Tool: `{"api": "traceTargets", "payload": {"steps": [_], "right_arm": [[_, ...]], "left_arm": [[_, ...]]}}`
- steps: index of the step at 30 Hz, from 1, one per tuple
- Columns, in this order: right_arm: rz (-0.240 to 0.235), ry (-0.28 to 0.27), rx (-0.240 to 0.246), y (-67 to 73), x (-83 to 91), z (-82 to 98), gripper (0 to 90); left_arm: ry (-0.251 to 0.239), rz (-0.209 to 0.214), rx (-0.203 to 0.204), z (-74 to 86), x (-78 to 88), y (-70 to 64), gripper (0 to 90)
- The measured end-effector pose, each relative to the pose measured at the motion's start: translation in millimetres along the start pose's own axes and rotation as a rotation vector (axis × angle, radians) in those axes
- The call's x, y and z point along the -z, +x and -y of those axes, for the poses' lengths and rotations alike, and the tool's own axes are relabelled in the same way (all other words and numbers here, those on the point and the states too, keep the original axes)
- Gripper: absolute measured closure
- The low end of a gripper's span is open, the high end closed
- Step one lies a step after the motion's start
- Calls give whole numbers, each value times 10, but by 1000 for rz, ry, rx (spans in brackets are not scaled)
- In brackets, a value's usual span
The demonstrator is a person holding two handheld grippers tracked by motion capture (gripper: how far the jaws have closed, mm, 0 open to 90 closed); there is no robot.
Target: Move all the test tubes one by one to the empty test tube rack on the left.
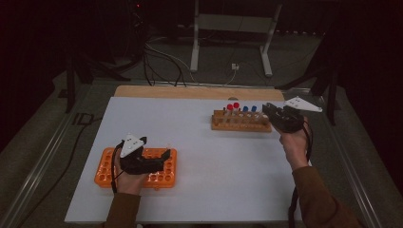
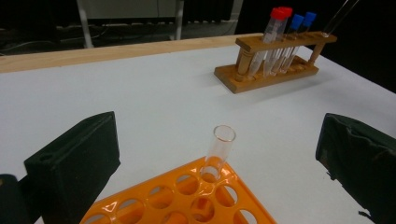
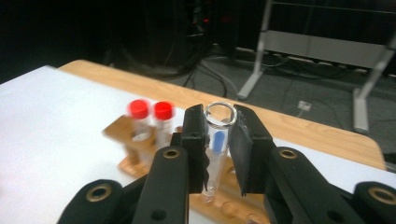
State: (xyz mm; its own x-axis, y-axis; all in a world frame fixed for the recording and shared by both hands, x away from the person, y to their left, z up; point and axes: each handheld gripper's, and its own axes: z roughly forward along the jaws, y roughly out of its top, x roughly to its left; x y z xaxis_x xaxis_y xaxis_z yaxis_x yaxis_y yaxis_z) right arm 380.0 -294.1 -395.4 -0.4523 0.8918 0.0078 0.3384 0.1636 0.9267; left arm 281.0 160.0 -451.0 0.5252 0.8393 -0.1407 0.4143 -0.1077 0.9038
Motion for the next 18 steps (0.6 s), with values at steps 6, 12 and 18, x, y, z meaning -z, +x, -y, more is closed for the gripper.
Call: {"api": "traceTargets", "payload": {"steps": [6, 12, 18], "right_arm": [[-87, 2, 17, 170, 64, 13, 766], [-180, 5, 0, 374, 74, 34, 766], [-239, 14, 13, 540, 81, 13, 765]], "left_arm": [[-7, 18, -20, -70, -46, -92, 5], [-12, 43, -50, -149, -118, -210, 6], [-20, 51, -78, -225, -185, -320, 10]]}}
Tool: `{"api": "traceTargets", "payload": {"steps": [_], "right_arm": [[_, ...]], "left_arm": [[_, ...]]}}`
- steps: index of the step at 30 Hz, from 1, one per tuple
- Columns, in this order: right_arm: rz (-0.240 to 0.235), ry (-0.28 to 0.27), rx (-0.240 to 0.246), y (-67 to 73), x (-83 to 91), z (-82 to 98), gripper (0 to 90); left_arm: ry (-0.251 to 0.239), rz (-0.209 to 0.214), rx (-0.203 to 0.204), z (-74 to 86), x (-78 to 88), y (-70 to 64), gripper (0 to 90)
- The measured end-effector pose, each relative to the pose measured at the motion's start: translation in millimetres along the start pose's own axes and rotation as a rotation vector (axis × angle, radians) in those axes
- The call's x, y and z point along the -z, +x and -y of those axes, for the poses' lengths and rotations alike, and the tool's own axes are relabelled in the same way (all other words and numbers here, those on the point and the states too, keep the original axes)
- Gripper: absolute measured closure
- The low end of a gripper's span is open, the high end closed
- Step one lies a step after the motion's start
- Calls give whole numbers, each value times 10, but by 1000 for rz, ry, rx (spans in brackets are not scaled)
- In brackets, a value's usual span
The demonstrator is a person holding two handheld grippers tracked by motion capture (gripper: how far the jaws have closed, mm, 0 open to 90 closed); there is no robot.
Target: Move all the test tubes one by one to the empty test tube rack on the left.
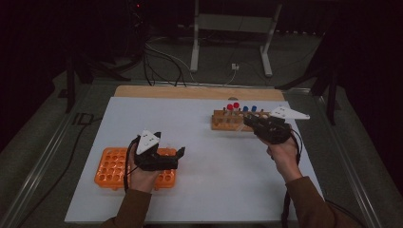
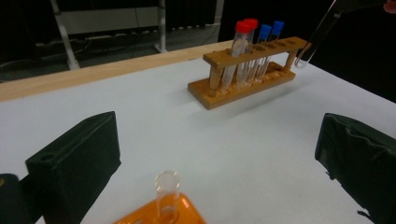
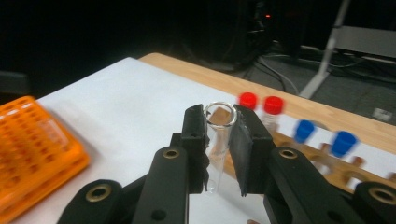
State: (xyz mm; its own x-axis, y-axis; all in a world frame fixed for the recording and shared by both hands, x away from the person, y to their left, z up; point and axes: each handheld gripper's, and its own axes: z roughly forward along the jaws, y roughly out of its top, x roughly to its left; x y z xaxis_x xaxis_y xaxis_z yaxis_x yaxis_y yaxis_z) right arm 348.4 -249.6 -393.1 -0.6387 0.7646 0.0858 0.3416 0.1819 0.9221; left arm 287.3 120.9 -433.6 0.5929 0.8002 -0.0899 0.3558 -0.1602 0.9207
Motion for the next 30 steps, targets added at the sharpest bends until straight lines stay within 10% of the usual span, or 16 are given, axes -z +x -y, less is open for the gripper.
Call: {"api": "traceTargets", "payload": {"steps": [22, 30], "right_arm": [[-197, 73, 37, 598, -214, 5, 763], [-249, 95, 48, 740, -268, 22, 763]], "left_arm": [[45, 130, -83, -181, -473, -558, 85], [50, 128, -127, -197, -548, -705, 295]]}}
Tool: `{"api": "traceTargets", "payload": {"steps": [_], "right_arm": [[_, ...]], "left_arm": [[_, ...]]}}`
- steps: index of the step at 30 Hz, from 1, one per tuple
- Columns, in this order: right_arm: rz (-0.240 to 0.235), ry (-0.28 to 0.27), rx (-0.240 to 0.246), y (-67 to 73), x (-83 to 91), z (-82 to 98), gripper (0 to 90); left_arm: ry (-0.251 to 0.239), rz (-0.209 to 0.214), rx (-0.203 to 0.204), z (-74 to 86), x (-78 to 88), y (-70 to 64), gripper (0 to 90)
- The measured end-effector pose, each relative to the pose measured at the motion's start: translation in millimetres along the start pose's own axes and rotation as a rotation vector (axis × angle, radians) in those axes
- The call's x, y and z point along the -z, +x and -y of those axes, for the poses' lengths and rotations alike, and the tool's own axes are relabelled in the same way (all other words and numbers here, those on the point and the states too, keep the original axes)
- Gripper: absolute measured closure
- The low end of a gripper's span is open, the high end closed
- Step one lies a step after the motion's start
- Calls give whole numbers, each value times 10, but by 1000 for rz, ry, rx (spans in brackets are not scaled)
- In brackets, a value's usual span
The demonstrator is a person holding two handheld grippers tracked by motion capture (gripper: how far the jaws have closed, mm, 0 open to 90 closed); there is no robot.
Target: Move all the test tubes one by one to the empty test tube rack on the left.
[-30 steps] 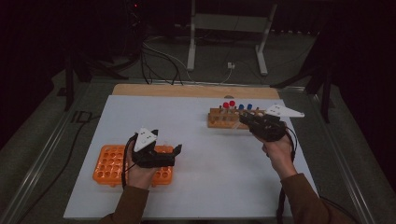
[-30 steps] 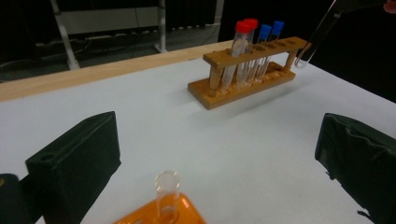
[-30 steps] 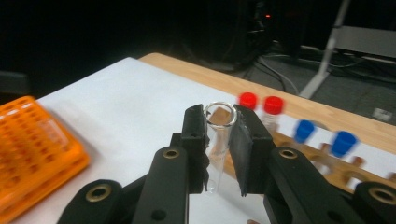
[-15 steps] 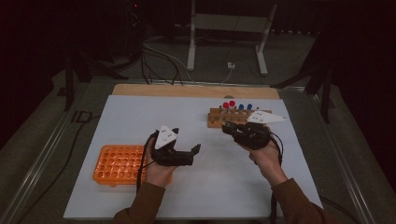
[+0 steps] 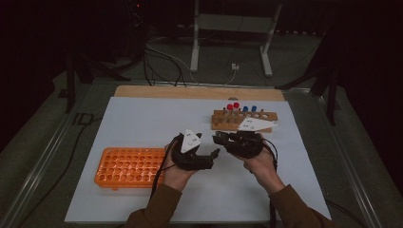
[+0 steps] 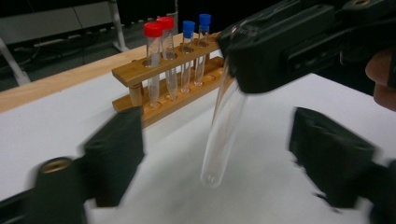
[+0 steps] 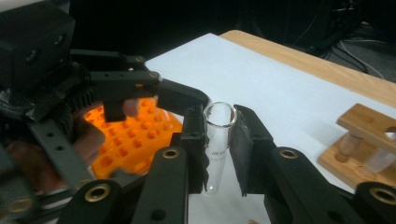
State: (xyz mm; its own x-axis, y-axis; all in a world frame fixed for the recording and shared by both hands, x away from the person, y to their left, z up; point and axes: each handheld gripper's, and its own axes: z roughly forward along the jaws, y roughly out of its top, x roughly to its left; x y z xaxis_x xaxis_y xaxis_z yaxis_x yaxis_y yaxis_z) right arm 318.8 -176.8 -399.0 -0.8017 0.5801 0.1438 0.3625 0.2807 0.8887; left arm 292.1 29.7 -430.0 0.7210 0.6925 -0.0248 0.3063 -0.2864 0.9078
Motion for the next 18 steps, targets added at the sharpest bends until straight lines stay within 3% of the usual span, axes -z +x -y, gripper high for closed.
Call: {"api": "traceTargets", "payload": {"steps": [4, 9, 16, 18], "right_arm": [[-12, 5, 3, 30, -18, -3, 763], [-27, 7, 3, 50, -40, -2, 763], [-34, 10, 5, 56, -41, 0, 758], [-35, -2, 0, 51, -28, 2, 711]], "left_arm": [[0, 22, -6, 4, 3, 0, 516], [18, 31, -8, 9, -1, 1, 703], [18, 46, -10, 11, 6, 1, 762], [18, 45, -6, 12, 2, 6, 763]]}}
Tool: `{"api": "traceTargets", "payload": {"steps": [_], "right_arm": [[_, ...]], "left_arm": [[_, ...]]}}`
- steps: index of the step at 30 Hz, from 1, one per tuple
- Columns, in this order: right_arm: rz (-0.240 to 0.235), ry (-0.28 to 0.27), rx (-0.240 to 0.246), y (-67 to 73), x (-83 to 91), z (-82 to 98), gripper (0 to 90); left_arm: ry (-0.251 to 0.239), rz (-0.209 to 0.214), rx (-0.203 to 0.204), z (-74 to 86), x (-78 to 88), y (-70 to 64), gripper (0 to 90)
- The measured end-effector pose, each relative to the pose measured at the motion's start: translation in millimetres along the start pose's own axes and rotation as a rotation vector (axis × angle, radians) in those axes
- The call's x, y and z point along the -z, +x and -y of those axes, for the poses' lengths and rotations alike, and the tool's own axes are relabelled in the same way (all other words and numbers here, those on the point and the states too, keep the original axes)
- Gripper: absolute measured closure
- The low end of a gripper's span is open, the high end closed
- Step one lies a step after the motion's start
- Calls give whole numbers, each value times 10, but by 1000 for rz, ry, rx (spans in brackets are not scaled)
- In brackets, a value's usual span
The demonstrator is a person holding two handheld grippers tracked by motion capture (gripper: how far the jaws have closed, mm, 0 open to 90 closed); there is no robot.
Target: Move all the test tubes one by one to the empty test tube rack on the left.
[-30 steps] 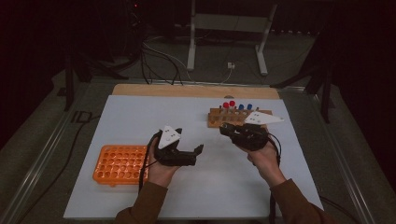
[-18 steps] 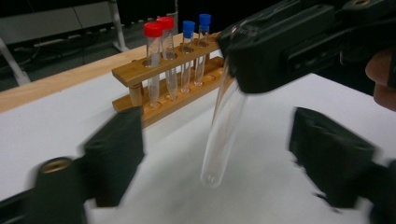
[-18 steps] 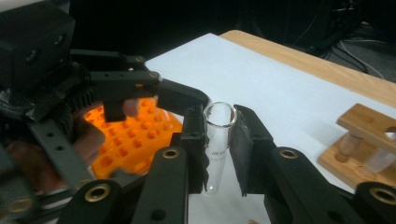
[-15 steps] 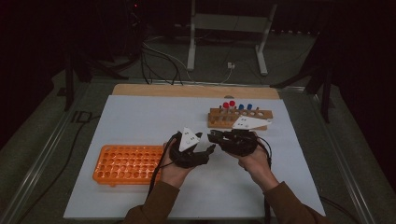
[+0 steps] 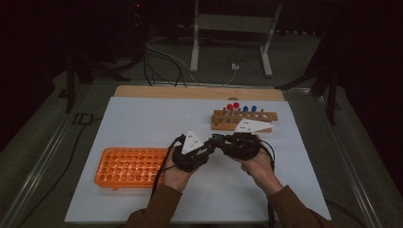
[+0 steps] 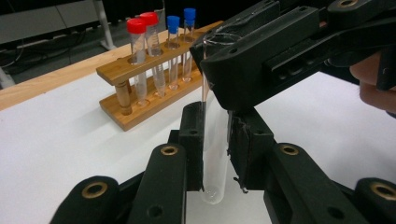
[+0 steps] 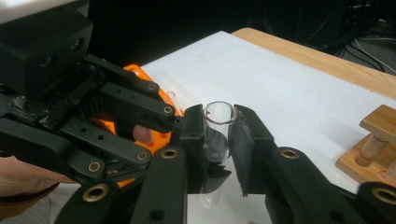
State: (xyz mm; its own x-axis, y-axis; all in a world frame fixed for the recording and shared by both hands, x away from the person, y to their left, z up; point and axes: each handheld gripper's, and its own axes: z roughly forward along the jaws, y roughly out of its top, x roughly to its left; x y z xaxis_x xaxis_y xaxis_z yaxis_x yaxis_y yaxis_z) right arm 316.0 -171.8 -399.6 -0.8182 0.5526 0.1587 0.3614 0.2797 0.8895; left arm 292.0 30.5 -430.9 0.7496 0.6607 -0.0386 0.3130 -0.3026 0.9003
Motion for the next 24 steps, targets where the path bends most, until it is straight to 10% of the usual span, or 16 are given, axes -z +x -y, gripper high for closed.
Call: {"api": "traceTargets", "payload": {"steps": [10, 18, 24], "right_arm": [[56, -62, -22, -84, 127, 36, 225], [227, -30, 47, -102, 189, 140, 56], [262, -50, -5, -195, 263, 270, 0]], "left_arm": [[-1, -34, 24, 4, 67, 91, 763], [-30, -71, 49, -7, 203, 203, 763], [-52, -98, 69, 0, 314, 301, 763]]}}
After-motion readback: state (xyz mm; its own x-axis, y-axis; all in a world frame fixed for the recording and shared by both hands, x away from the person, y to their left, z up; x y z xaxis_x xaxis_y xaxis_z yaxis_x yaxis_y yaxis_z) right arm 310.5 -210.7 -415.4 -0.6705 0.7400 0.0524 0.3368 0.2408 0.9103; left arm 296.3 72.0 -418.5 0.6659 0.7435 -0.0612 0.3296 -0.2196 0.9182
